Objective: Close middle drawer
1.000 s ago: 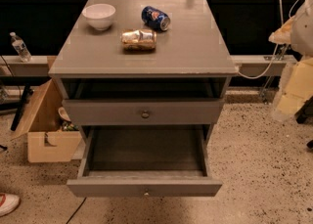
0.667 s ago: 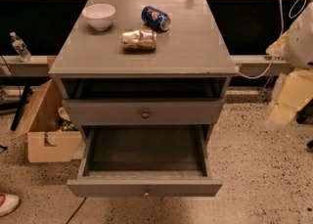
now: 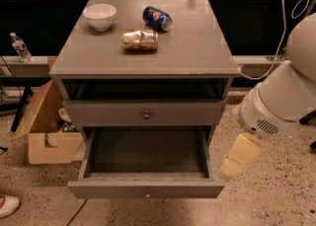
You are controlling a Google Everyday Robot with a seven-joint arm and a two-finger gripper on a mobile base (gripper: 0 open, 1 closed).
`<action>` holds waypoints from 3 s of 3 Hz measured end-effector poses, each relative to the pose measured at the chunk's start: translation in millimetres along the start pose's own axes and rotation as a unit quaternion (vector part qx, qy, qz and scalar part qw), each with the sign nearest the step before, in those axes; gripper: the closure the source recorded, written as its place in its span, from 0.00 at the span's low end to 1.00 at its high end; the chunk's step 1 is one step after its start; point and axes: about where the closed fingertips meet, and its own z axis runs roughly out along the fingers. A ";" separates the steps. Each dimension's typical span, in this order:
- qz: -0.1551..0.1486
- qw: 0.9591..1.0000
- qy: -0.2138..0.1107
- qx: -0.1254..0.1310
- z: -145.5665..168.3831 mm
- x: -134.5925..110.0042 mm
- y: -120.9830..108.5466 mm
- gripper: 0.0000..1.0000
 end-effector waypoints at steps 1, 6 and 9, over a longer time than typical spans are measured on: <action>0.000 1.000 0.000 0.000 0.3 0.0 0.0 0.00; 0.007 0.983 -0.094 -0.160 283.6 46.3 42.4 0.43; 0.008 0.982 -0.092 -0.165 329.1 63.6 34.1 1.00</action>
Offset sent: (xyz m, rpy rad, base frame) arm -0.0044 0.0224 -0.1294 0.1058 0.1317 0.0206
